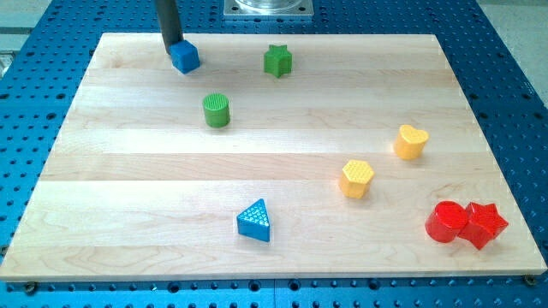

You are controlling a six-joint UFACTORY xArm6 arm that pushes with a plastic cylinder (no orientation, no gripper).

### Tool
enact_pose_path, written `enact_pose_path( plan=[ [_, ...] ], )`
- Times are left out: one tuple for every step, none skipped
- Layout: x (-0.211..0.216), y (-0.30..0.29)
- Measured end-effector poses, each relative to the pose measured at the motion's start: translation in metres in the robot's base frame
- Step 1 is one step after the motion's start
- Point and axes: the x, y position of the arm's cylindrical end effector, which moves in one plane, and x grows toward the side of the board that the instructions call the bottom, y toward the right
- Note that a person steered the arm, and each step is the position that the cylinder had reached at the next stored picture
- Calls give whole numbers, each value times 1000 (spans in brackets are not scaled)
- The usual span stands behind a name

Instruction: Place the blue cube diagonally to the blue triangle

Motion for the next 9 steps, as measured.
enact_pose_path(
  plan=[
    [27,21],
    [52,30],
    [25,81],
    [37,110],
    [54,94],
    [74,51],
    [87,4],
    [95,-44],
    [108,-30]
  ],
)
